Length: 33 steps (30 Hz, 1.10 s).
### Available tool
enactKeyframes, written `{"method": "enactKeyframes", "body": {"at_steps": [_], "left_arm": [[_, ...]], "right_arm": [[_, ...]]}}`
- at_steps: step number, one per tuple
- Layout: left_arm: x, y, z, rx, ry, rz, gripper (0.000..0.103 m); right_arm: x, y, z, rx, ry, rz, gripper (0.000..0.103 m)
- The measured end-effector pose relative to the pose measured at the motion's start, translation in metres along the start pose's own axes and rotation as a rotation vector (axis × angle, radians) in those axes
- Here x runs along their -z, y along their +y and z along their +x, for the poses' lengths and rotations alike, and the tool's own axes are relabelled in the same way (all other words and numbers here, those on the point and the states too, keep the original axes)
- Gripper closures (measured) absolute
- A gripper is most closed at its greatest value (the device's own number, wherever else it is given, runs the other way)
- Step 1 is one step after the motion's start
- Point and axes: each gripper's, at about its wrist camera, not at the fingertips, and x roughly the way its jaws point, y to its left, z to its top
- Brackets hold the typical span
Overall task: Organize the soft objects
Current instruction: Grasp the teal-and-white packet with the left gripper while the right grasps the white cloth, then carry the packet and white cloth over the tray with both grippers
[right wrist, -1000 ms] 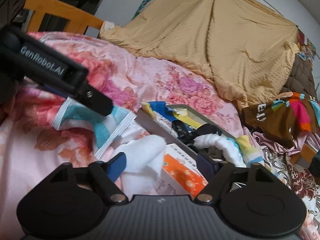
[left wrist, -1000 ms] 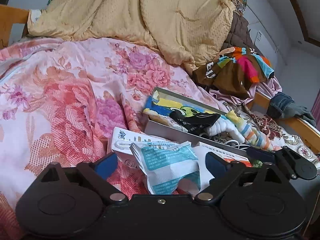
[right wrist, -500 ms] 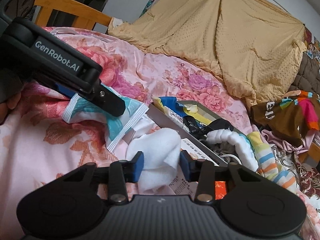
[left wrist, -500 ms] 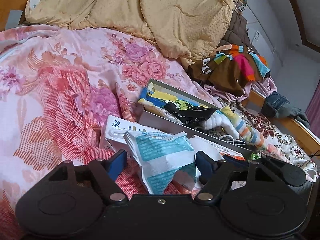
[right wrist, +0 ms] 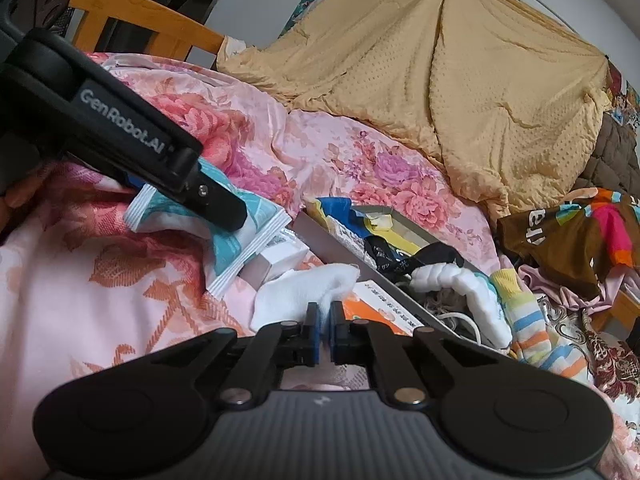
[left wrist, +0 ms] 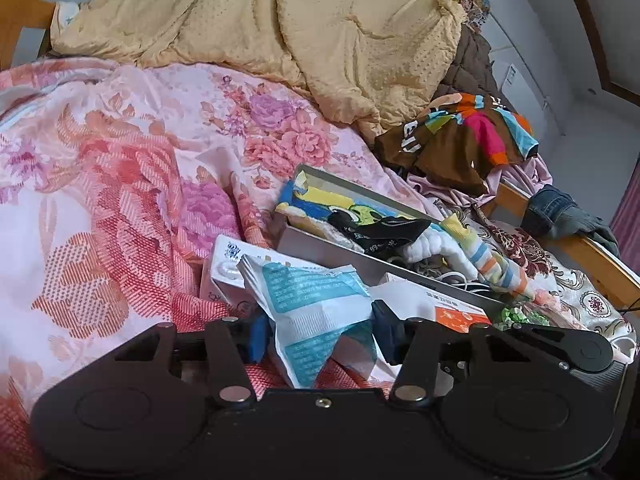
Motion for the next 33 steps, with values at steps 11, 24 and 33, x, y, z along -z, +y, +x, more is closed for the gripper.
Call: {"method": "enactKeyframes", "body": {"at_steps": [11, 24, 33], "left_arm": [[-0.017, -0.03, -0.021, -0.063, -0.042, 0.033, 0.053], [-0.036, -0.077, -0.062, -0.092, -0.125, 0.0, 0.054], [-0.082, -0.106, -0.057, -0.14, -0.17, 0.082, 0.054]], "right_arm": [[-0.015, -0.016, -0.024, 0.075, -0.096, 0.005, 0.099], [-0.038, -0.046, -0.065, 0.149, -0.23, 0.055, 0.099], [-0.053, -0.088, -0.046, 0.144, -0.272, 0.113, 0.099]]}}
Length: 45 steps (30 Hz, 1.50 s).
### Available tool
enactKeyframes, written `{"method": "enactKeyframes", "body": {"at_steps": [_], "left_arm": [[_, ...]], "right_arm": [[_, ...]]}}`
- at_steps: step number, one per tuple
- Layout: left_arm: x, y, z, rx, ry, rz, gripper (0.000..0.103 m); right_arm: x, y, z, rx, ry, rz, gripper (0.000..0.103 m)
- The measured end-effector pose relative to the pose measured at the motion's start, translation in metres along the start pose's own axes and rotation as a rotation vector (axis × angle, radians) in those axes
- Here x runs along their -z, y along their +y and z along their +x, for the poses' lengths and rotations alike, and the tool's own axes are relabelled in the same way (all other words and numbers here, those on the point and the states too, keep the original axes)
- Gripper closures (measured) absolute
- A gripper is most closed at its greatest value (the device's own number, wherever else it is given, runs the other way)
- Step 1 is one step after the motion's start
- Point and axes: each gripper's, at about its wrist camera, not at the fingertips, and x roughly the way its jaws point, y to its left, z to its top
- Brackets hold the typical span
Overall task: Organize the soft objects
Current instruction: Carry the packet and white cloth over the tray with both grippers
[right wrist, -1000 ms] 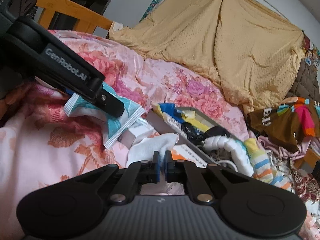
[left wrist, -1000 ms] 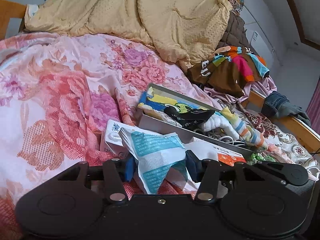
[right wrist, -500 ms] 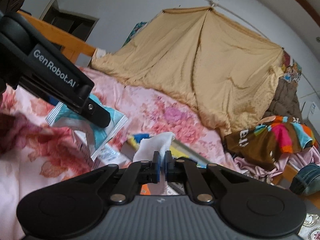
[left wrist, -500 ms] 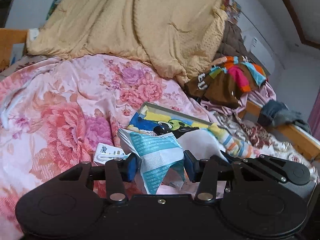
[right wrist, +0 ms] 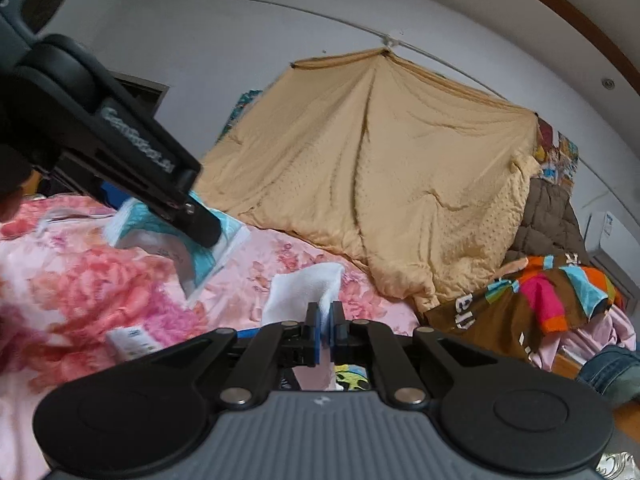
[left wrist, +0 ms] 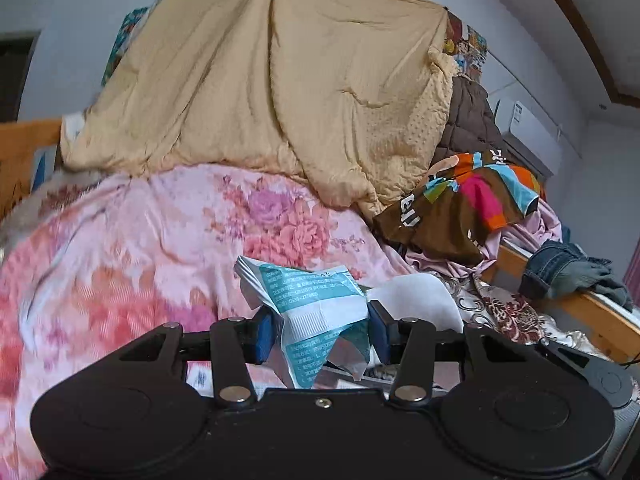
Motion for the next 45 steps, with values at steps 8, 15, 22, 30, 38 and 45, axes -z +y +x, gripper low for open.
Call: {"method": "enactKeyframes", "body": {"at_steps": [8, 15, 22, 30, 38, 45], "left_arm": [[-0.012, -0.007, 0.048, -0.022, 0.013, 0.027, 0.054], [-0.005, 0.004, 0.12, -0.077, 0.075, -0.024, 0.054], [-0.01, 0.006, 0.182, -0.101, 0.095, -0.019, 0.054], [0.005, 0.004, 0.225, -0.099, 0.144, -0.049, 0.054], [0.024, -0.014, 0.248, -0.063, 0.197, -0.012, 0.053], [0.037, -0.018, 0.254, -0.07, 0.235, -0.011, 0.053]], "right_arm": [[0.019, -0.03, 0.042, 0.022, 0.01, 0.102, 0.099], [0.039, -0.06, 0.076, 0.033, 0.028, 0.273, 0.098], [0.06, -0.083, 0.106, 0.003, 0.101, 0.475, 0.098], [0.077, -0.114, 0.13, -0.038, 0.185, 0.657, 0.098], [0.088, -0.125, 0.145, -0.056, 0.264, 0.72, 0.098], [0.089, -0.12, 0.151, -0.055, 0.302, 0.715, 0.096]]}}
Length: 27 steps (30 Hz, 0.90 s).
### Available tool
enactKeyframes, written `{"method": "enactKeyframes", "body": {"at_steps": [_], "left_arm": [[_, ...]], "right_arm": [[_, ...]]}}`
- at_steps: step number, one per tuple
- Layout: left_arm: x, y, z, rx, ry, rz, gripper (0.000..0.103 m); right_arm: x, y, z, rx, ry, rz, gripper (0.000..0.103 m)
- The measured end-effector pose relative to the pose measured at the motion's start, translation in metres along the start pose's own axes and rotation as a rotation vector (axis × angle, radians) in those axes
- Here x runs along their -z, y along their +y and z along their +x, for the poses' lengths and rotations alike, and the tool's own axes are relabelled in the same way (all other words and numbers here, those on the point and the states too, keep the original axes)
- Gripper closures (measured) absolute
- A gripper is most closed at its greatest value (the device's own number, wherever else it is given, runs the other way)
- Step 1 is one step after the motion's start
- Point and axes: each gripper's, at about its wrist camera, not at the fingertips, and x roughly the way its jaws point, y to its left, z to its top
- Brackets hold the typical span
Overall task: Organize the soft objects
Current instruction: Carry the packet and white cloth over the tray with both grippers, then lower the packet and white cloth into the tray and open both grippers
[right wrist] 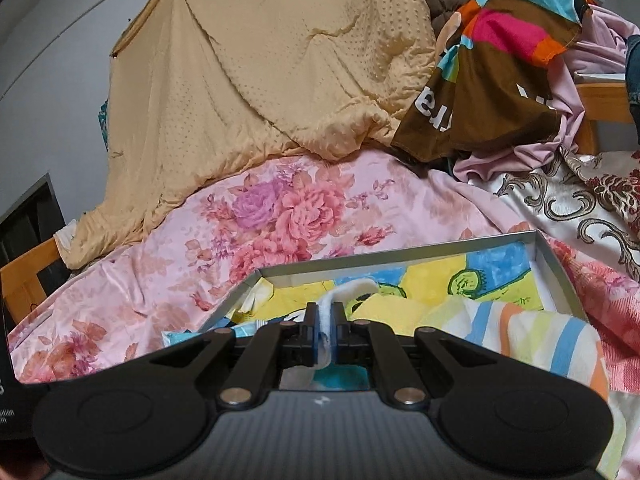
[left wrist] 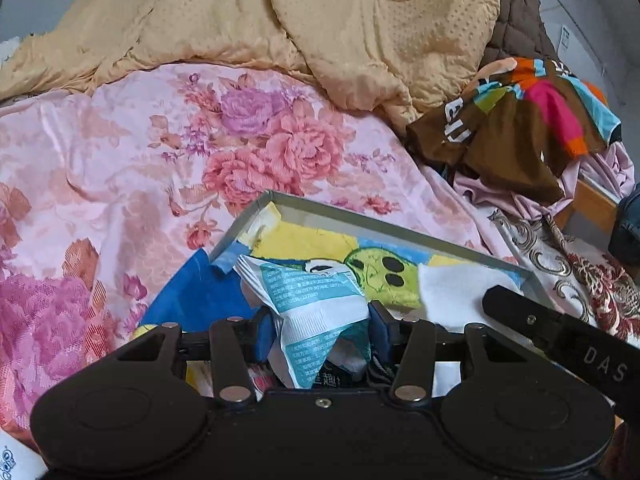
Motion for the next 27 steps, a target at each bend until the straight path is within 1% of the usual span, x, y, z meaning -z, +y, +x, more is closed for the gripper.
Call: {"method": "enactKeyframes", "body": {"at_steps": [3, 7, 15, 18, 21, 23, 27], "left_arm": [[0.003, 0.001, 0.001, -0.002, 0.013, -0.011, 0.052], [0.004, 0.004, 0.003, 0.004, 0.016, -0.021, 0.051], [0.005, 0.011, 0.001, 0.023, 0.011, -0.081, 0.05], [0.006, 0.012, 0.0, 0.029, 0.008, -0.085, 0.049], [0.008, 0.012, -0.001, 0.029, 0.009, -0.084, 0.046], [0.009, 0.012, -0.001, 0.026, 0.01, -0.083, 0.044], [0.01, 0.015, -0.004, 0.016, 0.014, -0.097, 0.039]], "right_arm": [[0.001, 0.001, 0.001, 0.007, 0.009, -0.003, 0.096], [0.003, 0.005, 0.004, 0.023, 0.021, -0.025, 0.092], [0.004, 0.008, 0.004, 0.043, 0.031, -0.043, 0.091], [0.004, 0.008, 0.004, 0.047, 0.035, -0.043, 0.09], [0.003, 0.006, 0.003, 0.048, 0.038, -0.035, 0.085], [0.002, 0.005, 0.003, 0.047, 0.037, -0.026, 0.078], [0.001, 0.001, 0.001, 0.04, 0.037, -0.011, 0.071]]}}
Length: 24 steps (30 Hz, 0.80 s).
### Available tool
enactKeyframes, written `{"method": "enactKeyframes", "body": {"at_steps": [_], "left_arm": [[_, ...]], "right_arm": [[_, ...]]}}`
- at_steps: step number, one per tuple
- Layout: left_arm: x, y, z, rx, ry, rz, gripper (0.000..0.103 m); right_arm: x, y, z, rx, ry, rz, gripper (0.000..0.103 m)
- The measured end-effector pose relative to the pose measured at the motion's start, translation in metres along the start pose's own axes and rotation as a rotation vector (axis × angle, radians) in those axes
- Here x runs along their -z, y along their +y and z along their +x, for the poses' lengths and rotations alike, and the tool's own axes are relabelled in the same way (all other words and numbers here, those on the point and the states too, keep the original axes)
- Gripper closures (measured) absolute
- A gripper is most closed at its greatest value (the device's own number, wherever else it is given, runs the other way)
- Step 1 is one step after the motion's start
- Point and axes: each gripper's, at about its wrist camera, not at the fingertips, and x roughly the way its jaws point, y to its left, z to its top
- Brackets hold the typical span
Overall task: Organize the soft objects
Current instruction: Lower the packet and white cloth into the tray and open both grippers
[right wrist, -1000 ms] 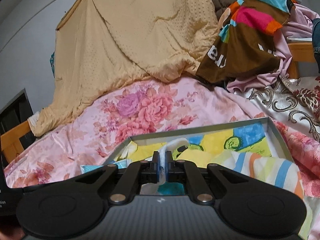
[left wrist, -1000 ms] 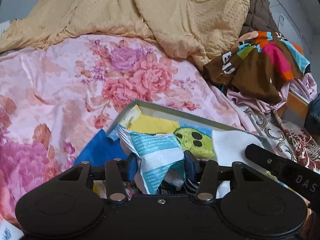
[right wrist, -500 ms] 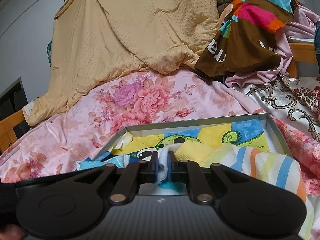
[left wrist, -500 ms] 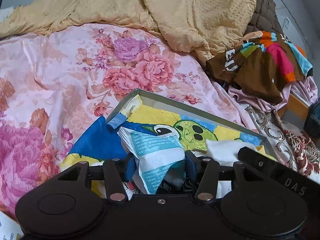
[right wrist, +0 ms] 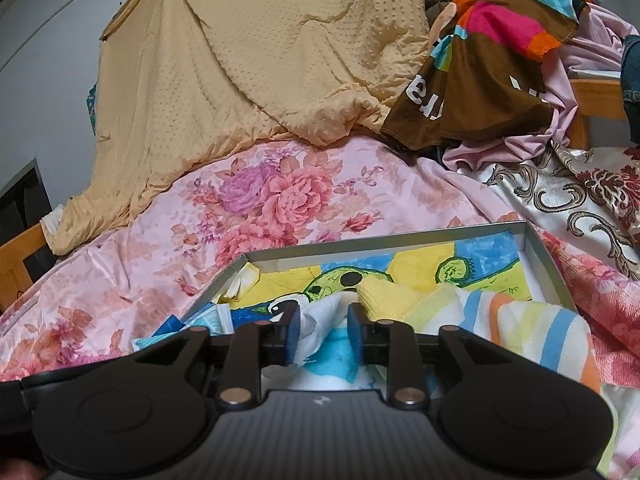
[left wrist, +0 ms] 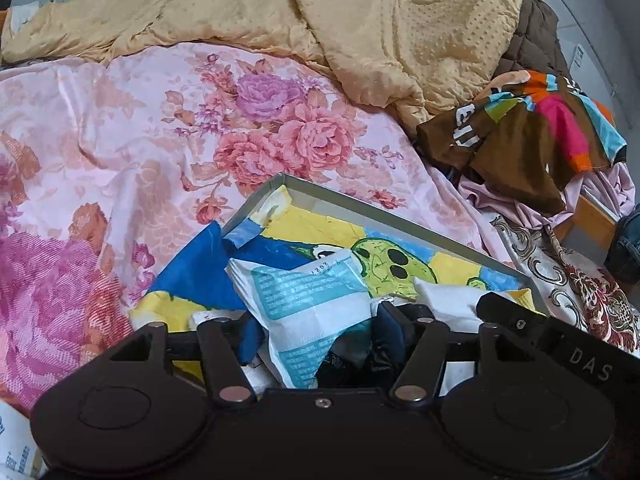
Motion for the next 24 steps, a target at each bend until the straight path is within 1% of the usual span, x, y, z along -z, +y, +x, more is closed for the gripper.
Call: {"method": "enactKeyframes", "body": {"at_steps": [8, 12, 14, 16, 20, 21, 22, 24], "left_arm": [[-0.002, 0.002, -0.007, 0.003, -0.003, -0.011, 0.032], [-0.003, 0.003, -0.01, 0.002, -0.008, -0.009, 0.026], [-0.004, 0.003, -0.011, 0.003, -0.01, -0.013, 0.023], [-0.005, 0.004, -0.012, 0.004, -0.012, -0.015, 0.018], [-0.008, 0.004, -0.012, 0.01, -0.012, -0.009, 0.011], [-0.009, 0.003, -0.012, 0.008, -0.009, -0.005, 0.006], [-0.01, 0.002, -0.012, 0.004, -0.004, 0.0, 0.004], [-0.011, -0.001, -0.012, -0.008, 0.003, 0.024, 0.004]], "right_arm": [[0.0, -0.003, -0.004, -0.002, -0.02, 0.011, 0.051], [-0.002, -0.005, -0.009, -0.003, -0.044, 0.024, 0.045], [-0.003, -0.007, -0.011, -0.007, -0.048, 0.027, 0.039], [-0.003, -0.007, -0.013, -0.015, -0.052, 0.034, 0.033], [-0.004, -0.007, -0.016, -0.012, -0.052, 0.034, 0.029], [-0.005, -0.007, -0.018, -0.011, -0.054, 0.034, 0.029], [-0.006, -0.007, -0.02, -0.01, -0.057, 0.034, 0.028], [-0.008, -0.008, -0.025, -0.004, -0.065, 0.035, 0.026]]}}
